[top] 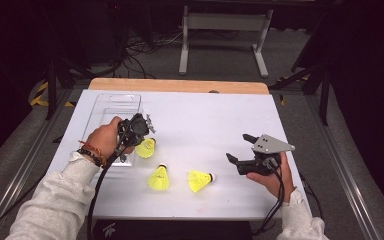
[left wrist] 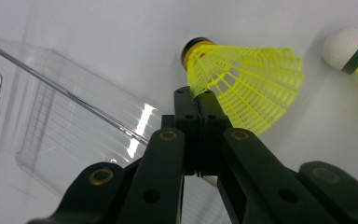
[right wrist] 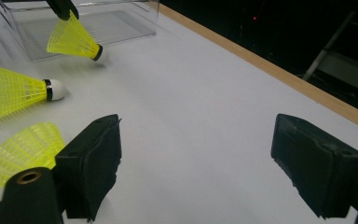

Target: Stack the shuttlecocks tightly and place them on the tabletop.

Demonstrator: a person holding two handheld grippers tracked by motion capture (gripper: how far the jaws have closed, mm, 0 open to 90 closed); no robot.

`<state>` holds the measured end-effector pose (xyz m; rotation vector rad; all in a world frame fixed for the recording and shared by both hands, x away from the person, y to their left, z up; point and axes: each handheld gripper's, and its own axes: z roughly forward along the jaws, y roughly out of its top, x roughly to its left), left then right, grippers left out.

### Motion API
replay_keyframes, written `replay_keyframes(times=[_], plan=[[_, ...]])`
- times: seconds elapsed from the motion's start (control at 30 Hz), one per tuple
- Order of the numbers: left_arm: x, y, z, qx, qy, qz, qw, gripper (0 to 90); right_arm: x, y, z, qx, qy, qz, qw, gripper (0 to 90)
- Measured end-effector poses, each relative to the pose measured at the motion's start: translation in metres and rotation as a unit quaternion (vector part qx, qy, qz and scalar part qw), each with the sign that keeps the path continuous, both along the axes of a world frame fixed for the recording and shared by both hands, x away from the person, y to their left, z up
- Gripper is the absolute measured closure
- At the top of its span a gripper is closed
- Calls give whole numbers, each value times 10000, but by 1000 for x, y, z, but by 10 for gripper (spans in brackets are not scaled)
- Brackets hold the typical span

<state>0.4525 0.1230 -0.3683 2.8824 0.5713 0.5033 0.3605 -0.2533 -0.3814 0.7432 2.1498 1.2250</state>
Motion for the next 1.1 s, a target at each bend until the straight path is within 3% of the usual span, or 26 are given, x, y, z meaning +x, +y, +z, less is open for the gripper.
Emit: replay_keyframes(times=[0.13, 0.4, 0.57, 0.77, 0.9, 1.0, 1.1], plan=[[7, -7, -4, -125, 90, -29, 9999, 850, 0, 0, -1, -32, 26, 18, 10000, 169], [14, -27, -4, -328, -24, -204, 9993, 806, 1, -1, -5, -62, 65, 34, 10000, 169], [20, -44, -7, -441, -225, -230, 9985, 792, 0, -2, -7, -96, 103, 50, 9999, 169], [31, -63, -16, -229, -219, -281, 9991, 793, 0, -1, -8, -128, 130, 99, 9998, 171], [36, -70, -21, -239, -113, -219, 9994, 824, -1, 1, -9, -147, 134, 145, 9997, 170], [38, -74, -23, -107, -111, -219, 9996, 880, 0, 1, -10, -166, 143, 177, 9996, 170], [36, -76, -22, 164, -45, -353, 9992, 888, -1, 2, -11, -164, 164, 182, 9996, 169]])
